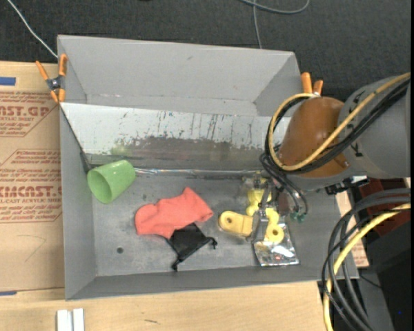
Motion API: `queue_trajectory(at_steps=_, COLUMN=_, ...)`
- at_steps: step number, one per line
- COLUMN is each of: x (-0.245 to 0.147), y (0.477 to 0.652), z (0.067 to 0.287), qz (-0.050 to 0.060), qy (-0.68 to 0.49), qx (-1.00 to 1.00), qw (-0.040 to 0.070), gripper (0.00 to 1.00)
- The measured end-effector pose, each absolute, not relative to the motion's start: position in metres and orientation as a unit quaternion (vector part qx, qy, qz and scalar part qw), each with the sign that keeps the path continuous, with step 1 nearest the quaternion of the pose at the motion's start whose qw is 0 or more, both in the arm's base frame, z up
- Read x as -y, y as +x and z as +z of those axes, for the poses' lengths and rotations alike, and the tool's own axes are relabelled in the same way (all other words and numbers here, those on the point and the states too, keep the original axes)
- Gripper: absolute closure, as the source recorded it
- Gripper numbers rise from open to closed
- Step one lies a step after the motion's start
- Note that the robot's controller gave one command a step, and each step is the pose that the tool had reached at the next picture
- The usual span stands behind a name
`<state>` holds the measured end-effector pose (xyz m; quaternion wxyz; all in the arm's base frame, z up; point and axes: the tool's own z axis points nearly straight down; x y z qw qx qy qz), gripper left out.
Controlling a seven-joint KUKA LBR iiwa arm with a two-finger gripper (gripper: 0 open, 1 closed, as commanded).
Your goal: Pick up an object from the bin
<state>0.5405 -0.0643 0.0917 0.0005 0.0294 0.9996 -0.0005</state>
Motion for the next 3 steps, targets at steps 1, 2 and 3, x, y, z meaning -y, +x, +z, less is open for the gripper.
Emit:
queue_trajectory(at_steps=1, x=0.061, y=0.541, z=0.073, qz=0.000, qy=0.052, qx=-0.999, qw=0.001, gripper=1.00)
queue_trajectory(at_steps=2, x=0.061, y=0.541, z=0.073, qz=0.000, qy=0.052, qx=-0.999, qw=0.001, gripper=1.00)
queue_trajectory(at_steps=3, x=0.082, y=0.547, z=0.222, qz=0.000, qy=0.036, qx=-0.999, qw=0.003, gripper=1.00)
